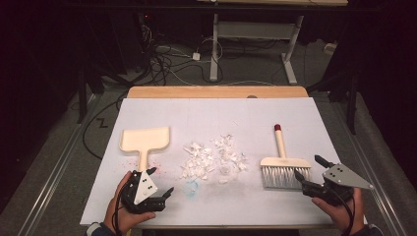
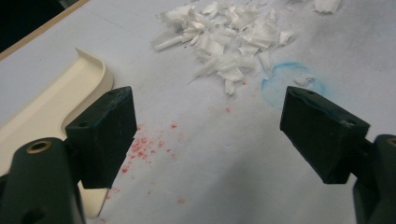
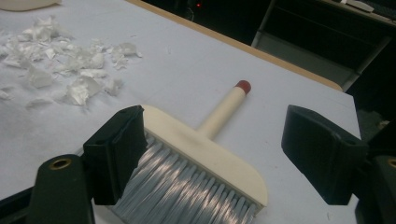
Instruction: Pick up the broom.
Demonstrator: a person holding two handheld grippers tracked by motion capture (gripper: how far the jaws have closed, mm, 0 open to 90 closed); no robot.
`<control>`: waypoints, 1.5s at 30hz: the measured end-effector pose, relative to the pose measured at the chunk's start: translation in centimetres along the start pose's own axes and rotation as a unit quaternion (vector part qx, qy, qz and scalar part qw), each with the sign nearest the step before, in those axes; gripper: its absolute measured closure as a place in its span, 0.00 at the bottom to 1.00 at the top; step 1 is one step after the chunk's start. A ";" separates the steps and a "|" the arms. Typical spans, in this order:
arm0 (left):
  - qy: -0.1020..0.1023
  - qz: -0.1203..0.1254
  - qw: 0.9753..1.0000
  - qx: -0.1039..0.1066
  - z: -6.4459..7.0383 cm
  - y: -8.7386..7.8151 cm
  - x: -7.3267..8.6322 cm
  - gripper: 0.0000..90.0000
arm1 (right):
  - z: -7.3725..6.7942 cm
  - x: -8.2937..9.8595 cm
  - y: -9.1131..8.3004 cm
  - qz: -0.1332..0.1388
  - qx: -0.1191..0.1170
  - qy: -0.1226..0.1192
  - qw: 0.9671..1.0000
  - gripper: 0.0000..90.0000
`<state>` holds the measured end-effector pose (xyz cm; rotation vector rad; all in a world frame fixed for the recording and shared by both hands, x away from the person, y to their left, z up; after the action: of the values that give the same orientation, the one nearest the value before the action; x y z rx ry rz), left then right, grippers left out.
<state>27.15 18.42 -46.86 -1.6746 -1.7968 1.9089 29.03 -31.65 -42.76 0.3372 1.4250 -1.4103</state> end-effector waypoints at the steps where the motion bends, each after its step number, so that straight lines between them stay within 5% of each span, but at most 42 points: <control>1: 0.001 -0.001 1.000 -0.001 0.0 0.1 0.0 0.20 | 0.0 0.0 0.0 0.003 -0.002 0.003 1.000 0.25; 11: 0.001 -0.007 1.000 0.000 0.2 0.3 0.1 0.20 | 0.1 -0.4 0.5 -0.002 0.005 -0.002 1.000 0.25; 20: -0.002 -0.006 1.000 -0.001 0.2 0.4 -0.1 0.20 | 1.8 -2.7 3.2 -0.028 0.016 0.034 0.999 0.25; 30: 0.009 -0.014 1.000 -0.004 0.3 0.5 0.1 0.20 | 3.8 -4.9 8.1 -0.108 0.015 0.078 0.991 0.25; 31: 0.008 -0.015 1.000 -0.005 0.3 0.5 0.2 0.20 | 3.9 -5.1 9.2 -0.139 0.008 0.082 0.987 0.25; 35: 0.007 -0.017 1.000 -0.005 0.3 0.4 0.3 0.20 | 4.2 -5.2 10.8 -0.169 0.003 0.092 0.981 0.25; 36: 0.008 -0.017 1.000 -0.004 0.3 0.5 0.2 0.20 | 4.4 -5.1 11.8 -0.190 0.008 0.102 0.976 0.26; 37: 0.010 -0.019 1.000 -0.004 0.4 0.6 0.1 0.20 | 4.4 -5.1 11.8 -0.190 0.008 0.102 0.976 0.26; 38: 0.010 -0.019 1.000 -0.004 0.4 0.6 0.1 0.20 | 4.3 -4.9 12.7 -0.213 -0.001 0.102 0.972 0.26; 41: 0.017 -0.025 1.000 -0.001 0.7 0.8 0.0 0.20 | 4.1 -4.8 13.9 -0.239 -0.010 0.115 0.964 0.27; 42: 0.017 -0.025 1.000 -0.001 0.7 0.8 0.0 0.20 | 4.1 -4.8 13.9 -0.239 -0.010 0.115 0.964 0.27; 45: 0.017 -0.025 1.000 -0.002 0.7 0.7 0.1 0.20 | 3.6 -4.6 15.1 -0.272 -0.019 0.124 0.954 0.31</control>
<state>27.10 17.74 -47.62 -1.6360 -1.8141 1.8478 44.46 -28.64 -46.55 0.0945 1.8408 -1.8246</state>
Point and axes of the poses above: each handheld gripper's, and its own axes: y roughly forward along the jaws, x roughly out of its underside, z roughly to its right, the point moved 1 cm from there along y, roughly forward along the jaws, and after that the axes turned 11 degrees about -z, right-handed, at the moved point
